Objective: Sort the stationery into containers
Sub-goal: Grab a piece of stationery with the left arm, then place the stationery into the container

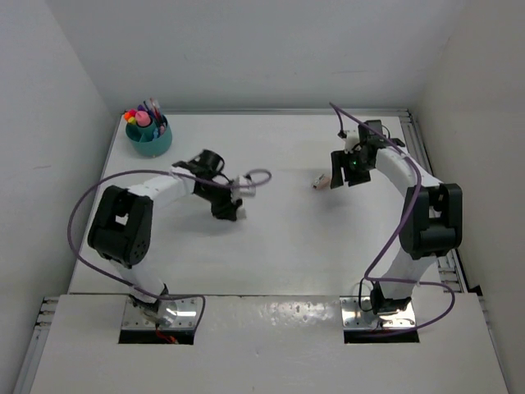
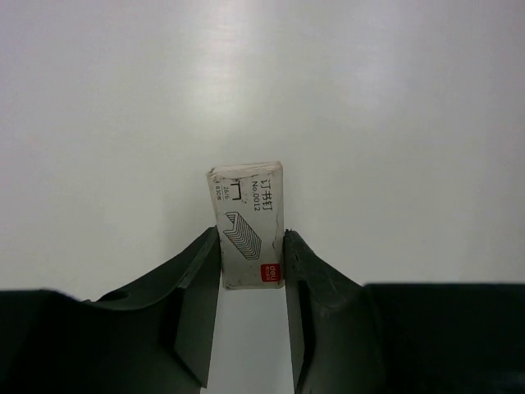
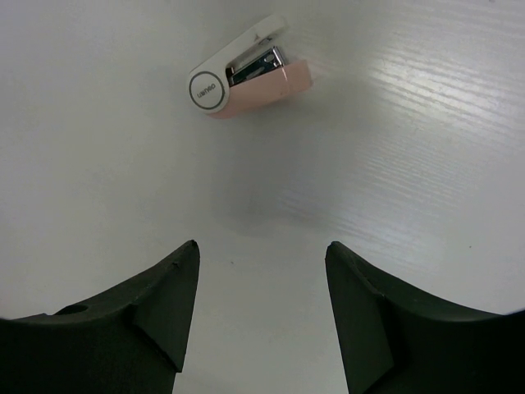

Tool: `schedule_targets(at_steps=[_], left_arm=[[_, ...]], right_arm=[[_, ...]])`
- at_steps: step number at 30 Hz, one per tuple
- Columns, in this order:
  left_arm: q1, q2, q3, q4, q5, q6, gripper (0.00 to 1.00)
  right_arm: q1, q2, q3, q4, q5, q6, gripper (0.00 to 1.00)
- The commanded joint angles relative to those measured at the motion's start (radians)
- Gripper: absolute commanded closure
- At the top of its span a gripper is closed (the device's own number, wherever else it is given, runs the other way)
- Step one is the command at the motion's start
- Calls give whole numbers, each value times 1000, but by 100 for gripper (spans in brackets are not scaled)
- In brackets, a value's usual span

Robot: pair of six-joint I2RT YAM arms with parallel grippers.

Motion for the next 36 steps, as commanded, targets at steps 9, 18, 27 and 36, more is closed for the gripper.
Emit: schedule_targets(at_steps=[9,18,27,36], left_arm=[[616,-28,353,306,45,-814,96],[801,248,695,263,-68,-877,97],[912,281,620,514,19,-1153,98],[944,307,578,732,39,-1336,95]], right_arm=[[5,31,64,53,-30,39,38],[8,31,78,51,-19,36,37],[8,22,70,47,-9,28,37],[8,27,70,44,-6,33,35]])
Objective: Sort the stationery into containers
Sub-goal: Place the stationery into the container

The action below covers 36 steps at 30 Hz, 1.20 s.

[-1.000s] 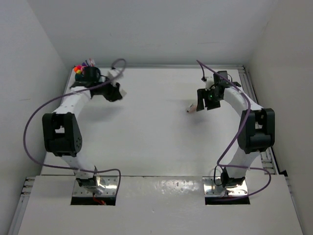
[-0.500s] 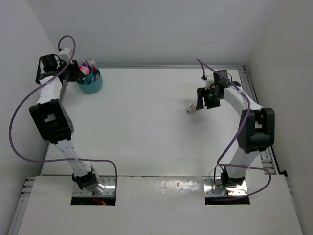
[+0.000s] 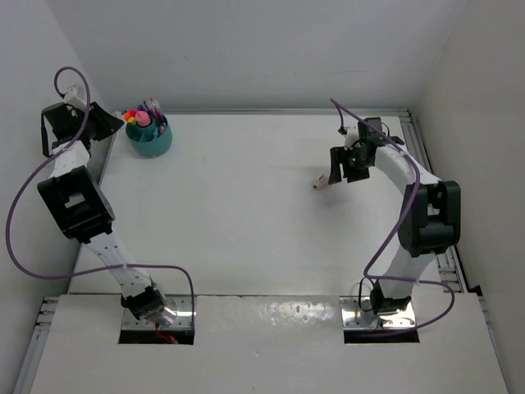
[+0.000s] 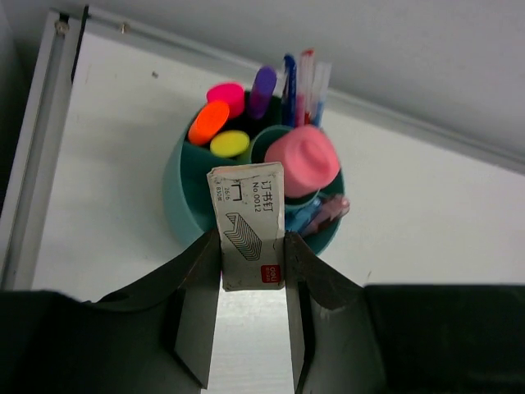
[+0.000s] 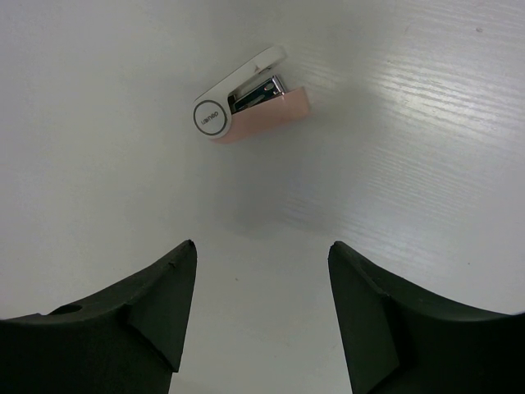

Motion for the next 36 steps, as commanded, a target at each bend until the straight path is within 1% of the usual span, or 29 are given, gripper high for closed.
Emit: schedule_targets(at_steps=[1,3,7,13,16,22,25,29,31,32,34,35,36], left_arm=[[-4,-6,-21,187,38,-115,94],[-12,7,-23,216,41,-122,94],[-18,46,-9,223,36,-157,92],[-32,46,-52,275,49,-208,91],[-41,53,-52,290,36,-220,84],[-50,90,-23,284,30,-225,81],[-53,98,-18,283,22,-220,78],[-53,109,-5,279,12,-215,69],[-53,115,15,272,7,-209,67],[-53,118,21,267,6,-208,64],[-53,124,37,256,-2,-205,57],[-53,126,40,252,-4,-205,46],[-52,126,41,252,-7,-203,42]], right_arm=[[7,-6,33,17,2,3,35],[5,-7,35,18,6,-2,35],[5,-9,40,8,17,-14,34],[7,-24,30,8,28,-21,33],[5,-26,30,3,29,-19,33],[7,-24,46,-5,41,-27,33],[7,-27,46,-6,46,-27,33],[7,-24,44,-6,46,-27,32],[7,-21,47,-5,45,-24,33],[7,-21,49,-6,45,-22,32],[5,-16,52,-5,43,-19,32],[7,-16,53,-3,43,-17,32],[7,-15,56,-5,43,-17,32]])
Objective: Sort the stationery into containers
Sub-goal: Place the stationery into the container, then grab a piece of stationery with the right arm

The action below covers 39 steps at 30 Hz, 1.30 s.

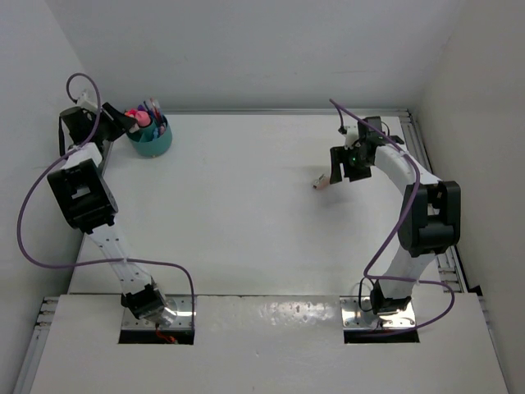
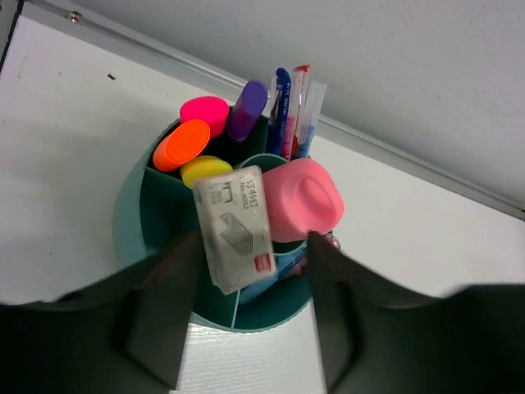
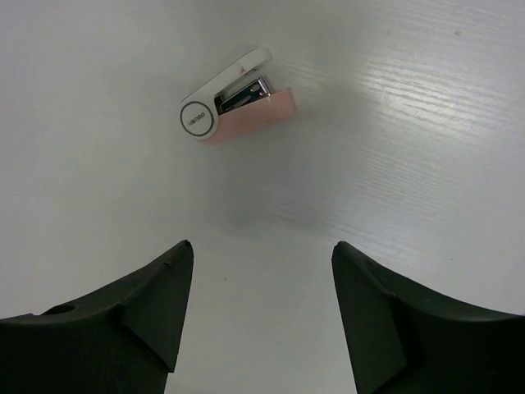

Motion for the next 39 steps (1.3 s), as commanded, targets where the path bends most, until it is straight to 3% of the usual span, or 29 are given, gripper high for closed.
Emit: schedule_targets(at_steps=[1,7,15,18,21,23,27,30,34,37,39], left_arm=[[-3,-2,47,23,-3,4,37],[-1,-8,61,21,6,10,28],[16,-75,59,81,29,16,32],[10,-142,64,98,78,140,35],[-58,-236,79,-67,72,388,36],[-90,-315,35,-156,50,532,36],[-171,-458,-160,-160,0,628,33],[-200,-525,-240,-164,33,670,31],[-204,-538,-242,-284,148,703,30],[-210,-555,-248,-333,184,723,30],[-213,-563,-263,-342,185,731,31]], right_arm=[[2,-15,48,3,7,-2,32],[3,-13,47,7,7,0,32],[6,-15,45,8,14,-6,33],[6,-15,47,7,36,-6,35],[6,-12,44,0,94,18,37],[8,-12,39,-24,146,114,37],[23,-21,-10,-35,186,245,31],[64,0,5,-1,78,158,26],[77,75,91,19,-7,-9,27],[77,123,137,55,1,-153,30],[77,149,169,80,7,-201,38]])
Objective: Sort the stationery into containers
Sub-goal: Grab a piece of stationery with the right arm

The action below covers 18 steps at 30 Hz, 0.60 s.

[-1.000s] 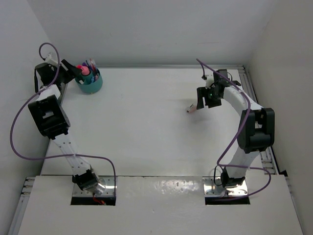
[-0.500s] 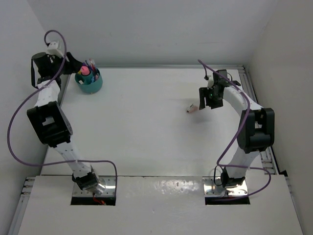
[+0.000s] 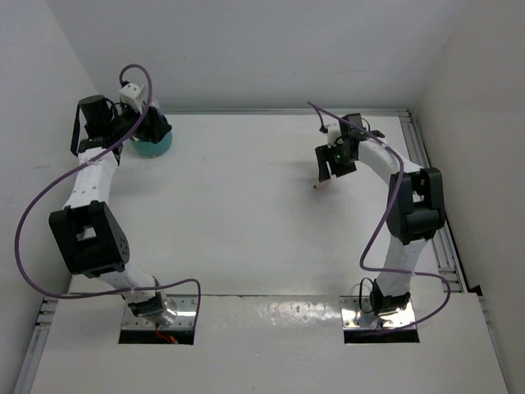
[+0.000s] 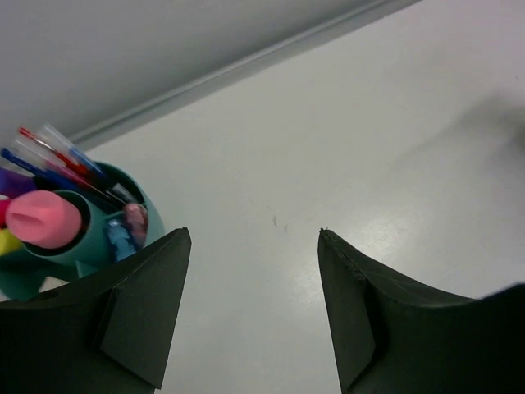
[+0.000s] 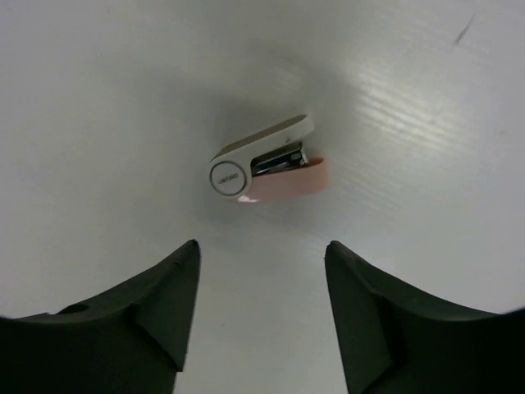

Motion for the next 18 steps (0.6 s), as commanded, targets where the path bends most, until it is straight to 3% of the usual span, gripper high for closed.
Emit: schedule_targets(at_steps=[1,6,14,18], left_arm=[[-1,-28,-11,-50,62,57,30],[-4,-27,-16,-73,56,65,31],[-4,-16,-17,-79,45,59,30],[-4,-19,-28,-70,42,46,31]], right_arm=[[-5,31,83,70,-9,-164,42],[6,129,235,12,24,-123,62],[14,238,378,-198,53,107,70],[32,196,324,-231,88,268,73]])
